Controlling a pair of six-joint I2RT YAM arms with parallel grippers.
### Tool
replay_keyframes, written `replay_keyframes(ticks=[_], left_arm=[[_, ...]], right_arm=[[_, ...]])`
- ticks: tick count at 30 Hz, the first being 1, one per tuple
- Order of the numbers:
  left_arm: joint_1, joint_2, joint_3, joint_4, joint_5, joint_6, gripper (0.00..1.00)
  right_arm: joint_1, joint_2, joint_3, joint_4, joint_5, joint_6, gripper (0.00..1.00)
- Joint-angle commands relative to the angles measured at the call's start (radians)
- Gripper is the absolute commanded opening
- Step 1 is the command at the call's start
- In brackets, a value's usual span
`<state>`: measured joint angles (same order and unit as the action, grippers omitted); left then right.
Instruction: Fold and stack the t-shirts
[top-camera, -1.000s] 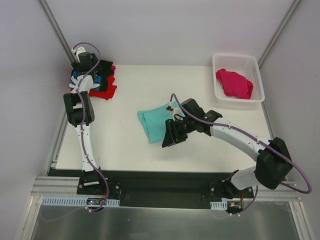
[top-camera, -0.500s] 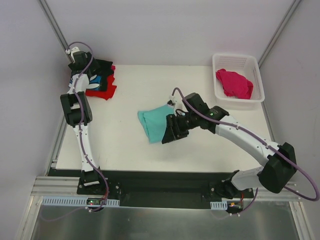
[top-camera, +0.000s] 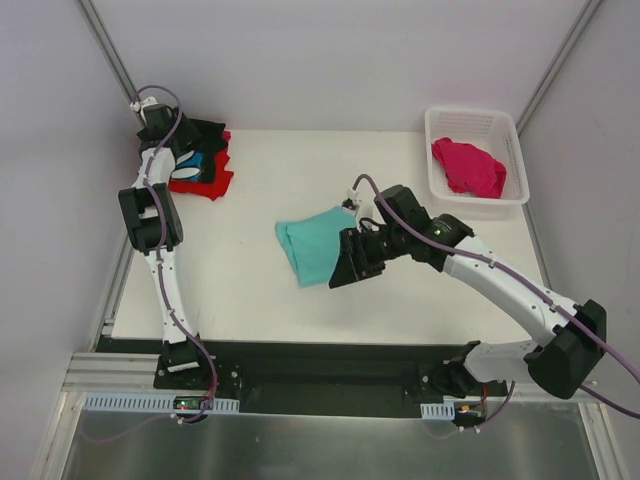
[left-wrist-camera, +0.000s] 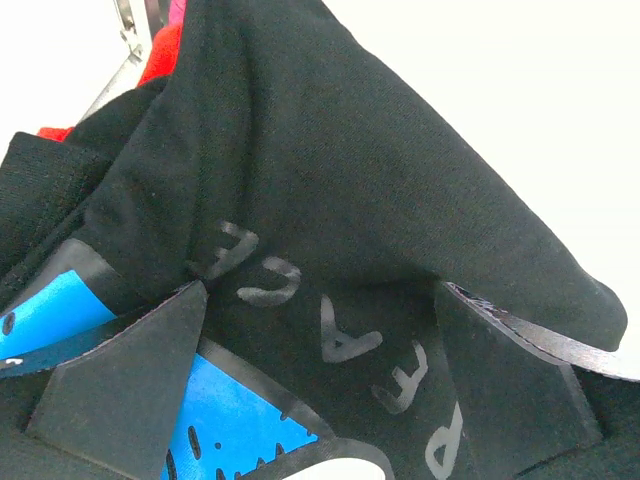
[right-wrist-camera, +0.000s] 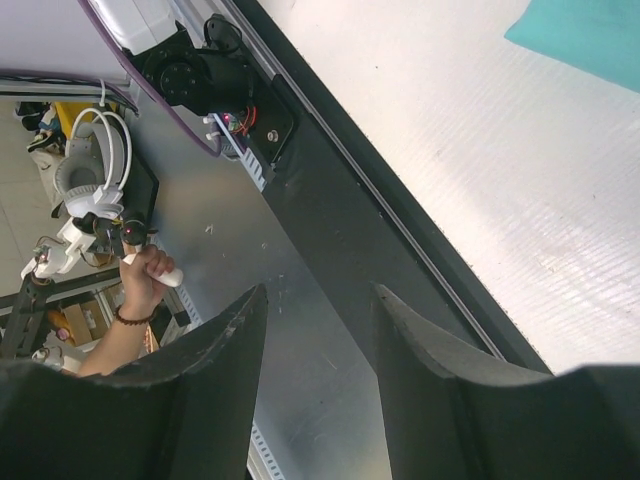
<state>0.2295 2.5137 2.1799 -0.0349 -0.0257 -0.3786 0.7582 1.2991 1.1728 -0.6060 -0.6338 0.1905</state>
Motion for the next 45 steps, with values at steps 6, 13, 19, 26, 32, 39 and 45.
replay_keyframes(ticks=[6, 13, 19, 26, 32, 39, 45], left_arm=[[0.047, 0.019, 0.014, -0.212, 0.199, -0.199, 0.99], [0.050, 0.007, -0.015, -0.229, 0.290, -0.275, 0.99], [0.045, -0.030, 0.004, -0.223, 0.402, -0.306, 0.99], [0.045, -0.131, -0.003, -0.201, 0.389, -0.298, 0.99], [0.051, -0.087, 0.001, -0.226, 0.454, -0.411, 0.99], [0.050, -0.112, -0.096, -0.235, 0.435, -0.427, 0.99], [0.051, -0.136, -0.136, -0.318, 0.379, -0.416, 0.99]], right_arm=[[0.004, -0.084, 0.044, -0.051, 0.022, 0.003, 0.49], [0.004, -0.110, 0.030, -0.052, 0.031, 0.001, 0.50], [0.004, -0.103, 0.008, -0.038, 0.026, 0.003, 0.50], [0.010, -0.080, -0.001, -0.006, 0.019, 0.012, 0.50], [0.012, -0.070, 0.001, 0.003, 0.016, 0.020, 0.51], [0.016, -0.092, -0.001, -0.008, 0.020, 0.023, 0.51], [0.016, -0.107, 0.004, -0.008, 0.020, 0.030, 0.51]])
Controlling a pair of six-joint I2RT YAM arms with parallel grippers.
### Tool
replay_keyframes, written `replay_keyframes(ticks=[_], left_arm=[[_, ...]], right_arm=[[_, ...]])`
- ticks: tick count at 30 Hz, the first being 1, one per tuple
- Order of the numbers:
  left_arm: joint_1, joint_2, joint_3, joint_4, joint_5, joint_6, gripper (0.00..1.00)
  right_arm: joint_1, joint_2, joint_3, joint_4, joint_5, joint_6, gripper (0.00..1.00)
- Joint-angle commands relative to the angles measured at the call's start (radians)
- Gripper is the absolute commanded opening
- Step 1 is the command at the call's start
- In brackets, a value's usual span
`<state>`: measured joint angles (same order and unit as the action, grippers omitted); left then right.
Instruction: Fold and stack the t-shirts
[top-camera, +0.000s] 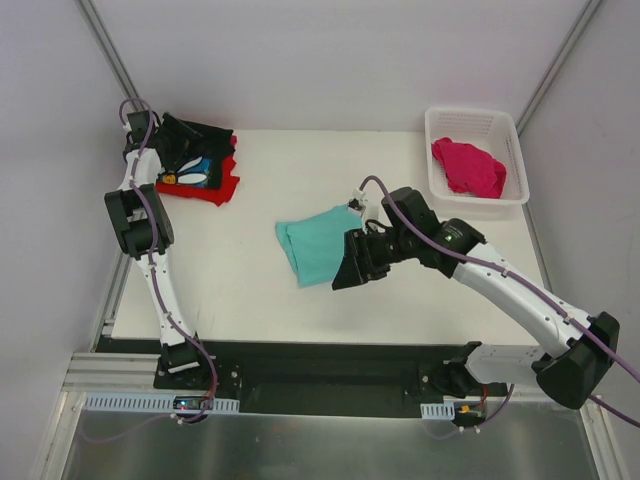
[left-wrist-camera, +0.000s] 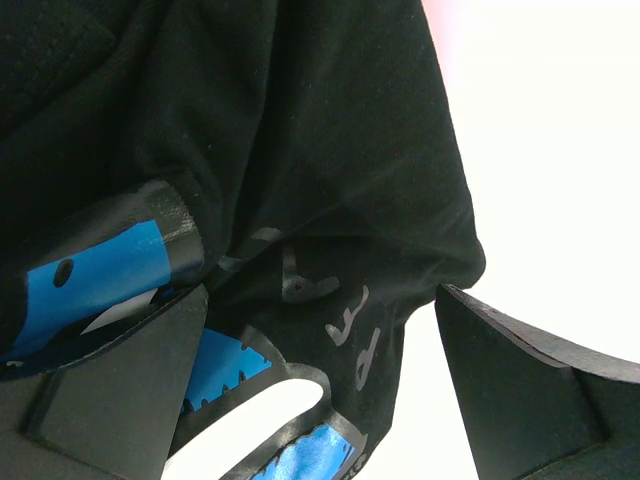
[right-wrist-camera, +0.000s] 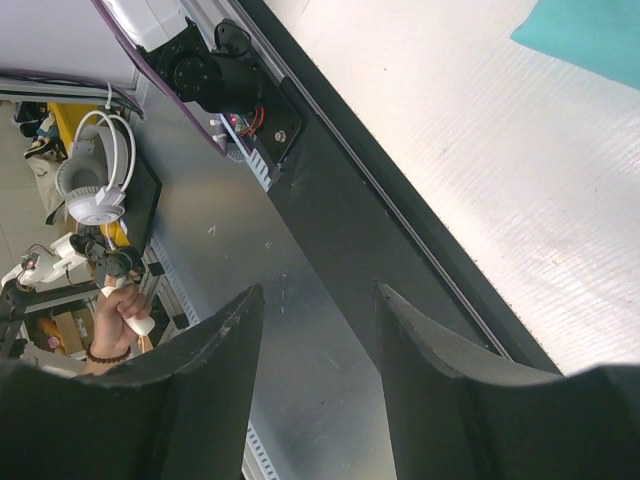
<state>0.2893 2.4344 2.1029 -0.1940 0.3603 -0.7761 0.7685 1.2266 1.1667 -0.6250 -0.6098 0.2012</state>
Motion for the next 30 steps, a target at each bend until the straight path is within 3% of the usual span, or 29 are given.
replay_keyframes(ticks=[1, 10, 16, 23, 30], left_arm=[[-0.009, -0.067, -0.076, -0.160, -0.017, -0.017, 0.99], [-0.009, -0.201, -0.257, -0.177, -0.069, 0.009, 0.99], [-0.010, -0.353, -0.483, -0.179, -0.067, -0.029, 0.99], [-0.035, -0.616, -0.832, -0.179, -0.106, -0.055, 0.99], [-0.110, -0.880, -1.030, -0.240, -0.152, -0.089, 0.99]], right_arm=[[0.006, -0.035, 0.013, 0.011, -0.005, 0.020, 0.51], [0.022, -0.070, -0.001, 0.018, -0.002, 0.032, 0.52], [0.031, -0.093, -0.022, 0.050, -0.001, 0.053, 0.52], [0.038, -0.162, -0.039, 0.041, 0.011, 0.060, 0.53], [0.045, -0.193, -0.039, 0.031, 0.022, 0.060, 0.53]])
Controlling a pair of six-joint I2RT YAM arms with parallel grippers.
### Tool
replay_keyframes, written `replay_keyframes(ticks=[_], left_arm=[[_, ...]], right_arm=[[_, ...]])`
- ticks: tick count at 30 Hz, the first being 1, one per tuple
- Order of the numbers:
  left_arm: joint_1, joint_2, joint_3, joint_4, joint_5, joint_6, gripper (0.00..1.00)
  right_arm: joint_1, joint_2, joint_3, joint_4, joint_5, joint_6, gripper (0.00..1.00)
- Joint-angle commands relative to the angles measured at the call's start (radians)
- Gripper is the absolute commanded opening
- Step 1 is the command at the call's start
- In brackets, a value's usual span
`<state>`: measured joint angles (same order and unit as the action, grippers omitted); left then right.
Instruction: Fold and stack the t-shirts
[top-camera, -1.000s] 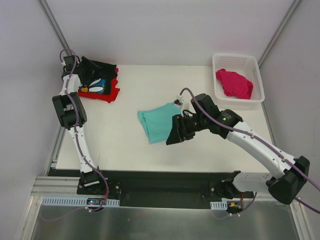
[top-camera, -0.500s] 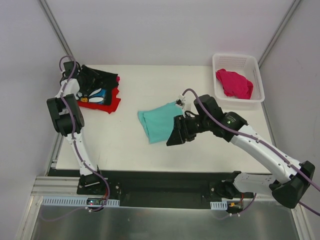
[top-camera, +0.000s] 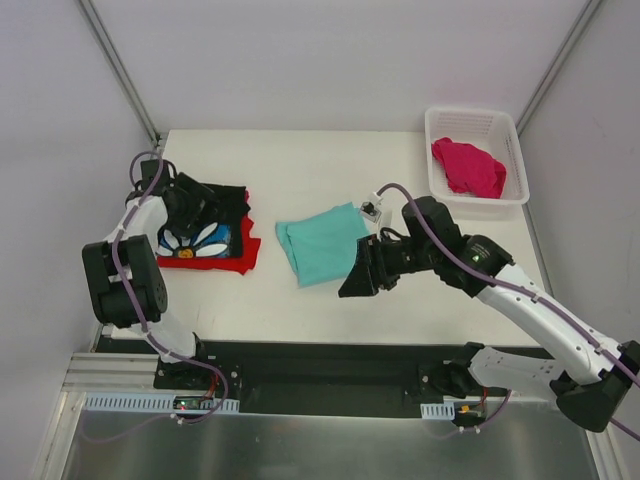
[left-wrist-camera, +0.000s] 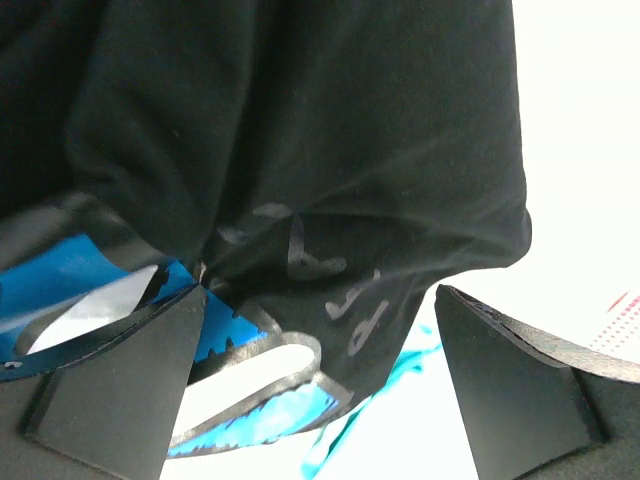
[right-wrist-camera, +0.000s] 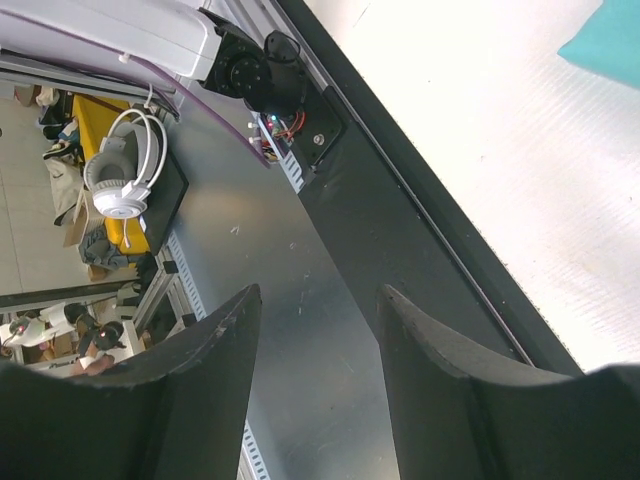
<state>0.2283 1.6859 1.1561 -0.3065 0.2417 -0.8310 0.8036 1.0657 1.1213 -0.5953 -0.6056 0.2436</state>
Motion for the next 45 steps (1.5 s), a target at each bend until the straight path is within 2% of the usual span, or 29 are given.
replay_keyframes(ticks=[1, 10, 14, 16, 22, 25, 30, 34, 37, 41, 43, 45], left_arm=[[-0.056, -0.184, -0.102, -0.140, -0.035, -0.034, 0.99], [-0.099, -0.469, -0.292, -0.216, -0.117, -0.005, 0.99], [-0.106, -0.549, -0.209, -0.287, -0.176, 0.029, 0.99], [-0.116, -0.569, -0.156, -0.310, -0.160, 0.064, 0.99], [-0.225, -0.546, 0.026, -0.444, -0.116, 0.228, 0.99], [-0.270, -0.561, 0.016, -0.460, -0.140, 0.321, 0.99], [-0.274, -0.601, -0.082, -0.459, -0.168, 0.398, 0.99], [-0.274, -0.575, -0.101, -0.460, -0.173, 0.443, 0.99], [-0.274, -0.548, -0.091, -0.454, -0.127, 0.438, 0.99], [-0.300, -0.528, -0.143, -0.392, -0.047, 0.357, 0.99], [-0.308, -0.522, -0.186, -0.281, 0.081, 0.299, 0.99], [-0.352, -0.519, -0.236, -0.191, 0.134, 0.259, 0.99]], right_arm=[[0.014, -0.036, 0.008, 0.003, 0.020, 0.019, 0.53], [0.037, -0.085, -0.021, -0.020, 0.069, 0.043, 0.54], [0.049, -0.098, -0.040, -0.021, 0.096, 0.056, 0.54], [0.051, -0.098, -0.055, -0.011, 0.112, 0.074, 0.54], [0.033, -0.096, -0.112, 0.106, 0.102, 0.071, 0.58], [-0.052, -0.038, -0.155, 0.181, 0.048, 0.095, 0.60], [-0.243, 0.089, -0.235, 0.284, -0.036, 0.122, 0.61], [-0.310, 0.225, -0.236, 0.333, -0.069, 0.106, 0.61], [-0.337, 0.296, -0.204, 0.357, -0.086, 0.095, 0.61], [-0.374, 0.359, -0.150, 0.365, -0.088, 0.080, 0.61], [-0.397, 0.393, -0.114, 0.364, -0.106, 0.076, 0.61], [-0.423, 0.444, -0.074, 0.364, -0.132, 0.074, 0.61]])
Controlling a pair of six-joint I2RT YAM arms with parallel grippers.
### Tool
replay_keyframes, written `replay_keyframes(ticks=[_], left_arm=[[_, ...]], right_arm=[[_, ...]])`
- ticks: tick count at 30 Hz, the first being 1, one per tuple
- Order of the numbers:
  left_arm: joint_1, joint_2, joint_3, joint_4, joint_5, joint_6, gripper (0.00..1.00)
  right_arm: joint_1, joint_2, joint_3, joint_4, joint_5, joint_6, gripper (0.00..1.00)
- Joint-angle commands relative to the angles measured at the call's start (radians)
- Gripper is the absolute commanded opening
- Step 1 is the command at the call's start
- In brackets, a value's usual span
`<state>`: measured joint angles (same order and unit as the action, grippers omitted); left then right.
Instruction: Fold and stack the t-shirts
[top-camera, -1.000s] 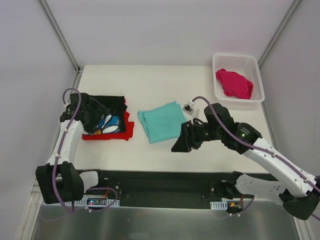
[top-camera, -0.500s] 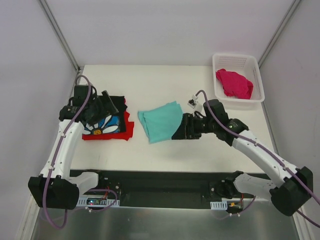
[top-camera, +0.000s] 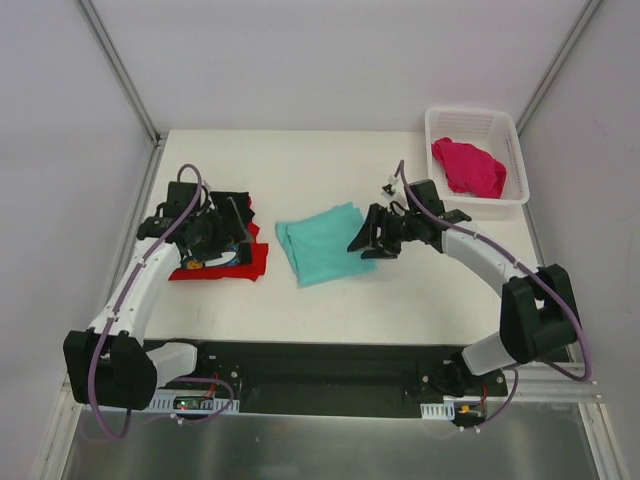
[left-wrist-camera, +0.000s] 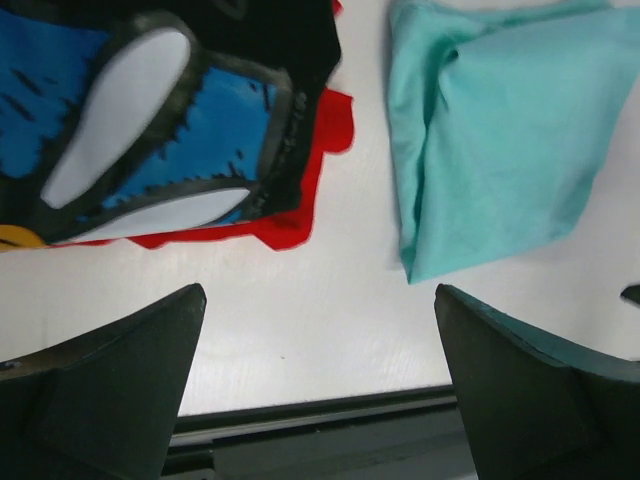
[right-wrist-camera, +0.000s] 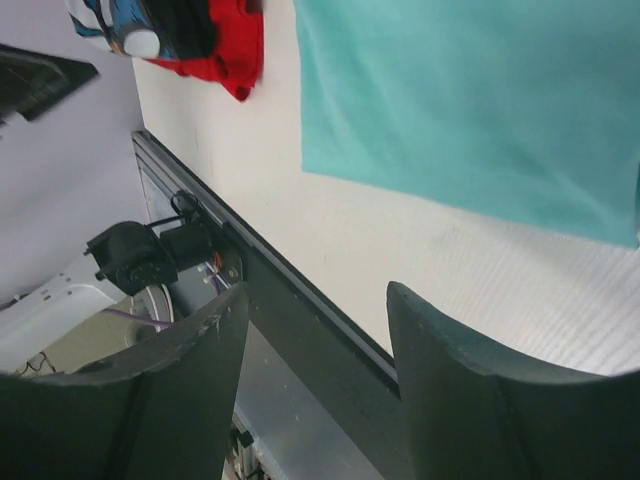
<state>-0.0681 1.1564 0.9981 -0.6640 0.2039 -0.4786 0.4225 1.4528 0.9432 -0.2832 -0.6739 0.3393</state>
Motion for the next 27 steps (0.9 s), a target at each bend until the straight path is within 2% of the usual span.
replay_keyframes(ticks=[1, 3, 7, 8, 9, 13, 21, 27], left_arm=[[-0.080, 0.020, -0.090, 0.238, 0.189, -0.127, 0.99], [-0.136, 0.035, -0.102, 0.325, 0.184, -0.181, 0.99], [-0.219, 0.042, -0.234, 0.620, 0.041, -0.343, 0.99], [-0.235, 0.048, -0.255, 0.736, 0.020, -0.374, 0.99], [-0.249, 0.064, -0.271, 0.777, -0.007, -0.431, 0.99], [-0.340, 0.115, -0.315, 0.869, -0.162, -0.485, 0.99], [-0.412, 0.106, -0.476, 1.040, -0.394, -0.581, 0.99], [-0.461, 0.163, -0.523, 1.118, -0.465, -0.632, 0.99]], right_arm=[[-0.051, 0.076, 0.123, 0.049, -0.075, -0.029, 0.61], [-0.091, 0.125, 0.153, 0.045, -0.099, -0.043, 0.61], [-0.146, 0.224, 0.262, 0.041, -0.159, -0.060, 0.61], [-0.154, 0.240, 0.275, 0.041, -0.168, -0.059, 0.61], [-0.160, 0.265, 0.287, 0.039, -0.168, -0.068, 0.61], [-0.182, 0.316, 0.325, 0.024, -0.181, -0.095, 0.61], [-0.246, 0.435, 0.393, 0.045, -0.242, -0.123, 0.61], [-0.272, 0.492, 0.445, 0.045, -0.273, -0.118, 0.61]])
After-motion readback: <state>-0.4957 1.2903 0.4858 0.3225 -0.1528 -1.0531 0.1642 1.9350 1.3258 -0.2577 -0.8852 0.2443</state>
